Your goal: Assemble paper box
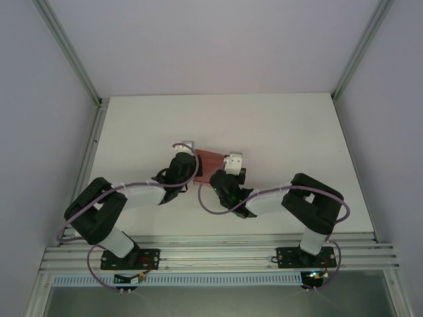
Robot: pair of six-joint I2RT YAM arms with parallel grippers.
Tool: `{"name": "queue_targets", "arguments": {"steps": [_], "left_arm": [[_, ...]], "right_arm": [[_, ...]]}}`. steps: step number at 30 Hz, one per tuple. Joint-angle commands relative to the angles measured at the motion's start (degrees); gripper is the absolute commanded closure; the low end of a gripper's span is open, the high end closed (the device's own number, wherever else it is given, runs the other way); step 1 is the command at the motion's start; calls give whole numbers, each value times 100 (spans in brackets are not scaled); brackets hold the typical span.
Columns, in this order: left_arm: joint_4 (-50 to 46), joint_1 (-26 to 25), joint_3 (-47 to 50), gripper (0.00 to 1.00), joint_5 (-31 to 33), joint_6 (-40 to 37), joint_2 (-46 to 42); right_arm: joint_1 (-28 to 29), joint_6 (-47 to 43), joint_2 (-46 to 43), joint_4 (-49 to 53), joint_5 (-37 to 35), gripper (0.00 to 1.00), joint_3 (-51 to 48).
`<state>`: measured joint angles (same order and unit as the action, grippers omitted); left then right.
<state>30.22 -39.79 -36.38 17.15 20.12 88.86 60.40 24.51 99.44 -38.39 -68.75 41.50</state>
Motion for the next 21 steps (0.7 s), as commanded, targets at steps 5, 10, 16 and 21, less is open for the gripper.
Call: {"name": "queue_targets", "arguments": {"steps": [5,10,16,21], "left_arm": [[-222,-591,619,94,-832,-71,-17],[-176,-621,919,92,-776,98,-233],[-252,-644,1161,79,-844,180,-602],[-968,-653,1065,52,-763,172,-1329]], "right_arm": [[212,870,-320,375,1307,97,-765],[358,460,-275,-573,1459,100,-1343],[612,-213,51,-1663,1313,99,-1483],[640,-259,-6,-1602,1154,100,-1486]]}}
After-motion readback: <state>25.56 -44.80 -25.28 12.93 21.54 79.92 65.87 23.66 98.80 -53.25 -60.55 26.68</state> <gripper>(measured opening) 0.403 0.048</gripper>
